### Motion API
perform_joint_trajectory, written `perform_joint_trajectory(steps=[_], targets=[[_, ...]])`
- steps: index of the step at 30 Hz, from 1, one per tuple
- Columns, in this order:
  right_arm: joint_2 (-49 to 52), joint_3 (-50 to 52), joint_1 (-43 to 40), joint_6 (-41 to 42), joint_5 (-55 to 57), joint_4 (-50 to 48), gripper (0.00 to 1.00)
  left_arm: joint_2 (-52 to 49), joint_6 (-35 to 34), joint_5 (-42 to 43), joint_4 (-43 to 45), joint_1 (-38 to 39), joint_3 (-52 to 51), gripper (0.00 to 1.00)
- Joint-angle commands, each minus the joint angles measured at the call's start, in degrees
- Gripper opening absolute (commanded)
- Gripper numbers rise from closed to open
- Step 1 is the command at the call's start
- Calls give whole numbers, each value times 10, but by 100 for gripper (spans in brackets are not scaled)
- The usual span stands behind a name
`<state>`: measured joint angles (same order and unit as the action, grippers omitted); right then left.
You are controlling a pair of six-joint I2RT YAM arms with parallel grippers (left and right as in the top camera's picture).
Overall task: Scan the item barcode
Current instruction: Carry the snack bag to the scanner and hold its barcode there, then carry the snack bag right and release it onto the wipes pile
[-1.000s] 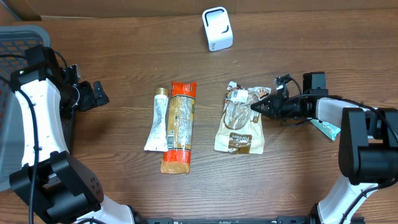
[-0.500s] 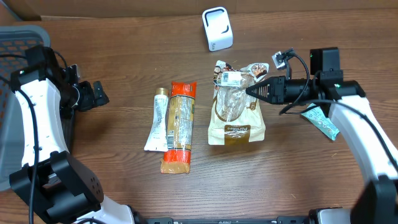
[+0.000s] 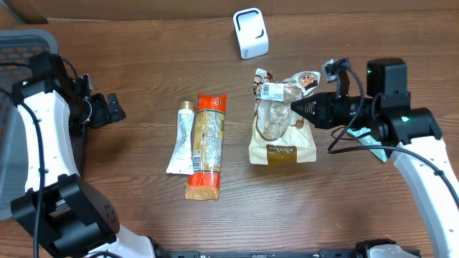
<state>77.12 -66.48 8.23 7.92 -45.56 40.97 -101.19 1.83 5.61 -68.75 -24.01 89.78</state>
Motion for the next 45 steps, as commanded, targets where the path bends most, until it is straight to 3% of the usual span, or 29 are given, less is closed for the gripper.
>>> perform_joint_trajectory(steps=[1, 6, 10, 13, 17, 21, 28, 35, 45], targets=[[5, -63, 42, 10, 184, 18, 3, -4, -10, 2, 0, -3, 7, 99], [90, -216, 111, -8, 433, 85, 3, -4, -10, 2, 0, -3, 7, 100], [224, -364, 152, -45, 615, 106, 3, -4, -10, 2, 0, -3, 7, 100], [296, -402, 170, -94, 722, 59, 4, -4, -10, 2, 0, -3, 7, 100], [367, -401, 188, -224, 838, -63, 4, -4, -10, 2, 0, -3, 7, 100], [422, -401, 198, -381, 854, -165, 4, -4, -10, 2, 0, -3, 7, 100], [481, -401, 199, -561, 829, -290, 4, -4, -10, 2, 0, -3, 7, 100], [520, -401, 206, -656, 826, -330, 4, -4, -10, 2, 0, -3, 7, 99], [558, -401, 212, -721, 837, -379, 4, -4, -10, 2, 0, -3, 7, 100]])
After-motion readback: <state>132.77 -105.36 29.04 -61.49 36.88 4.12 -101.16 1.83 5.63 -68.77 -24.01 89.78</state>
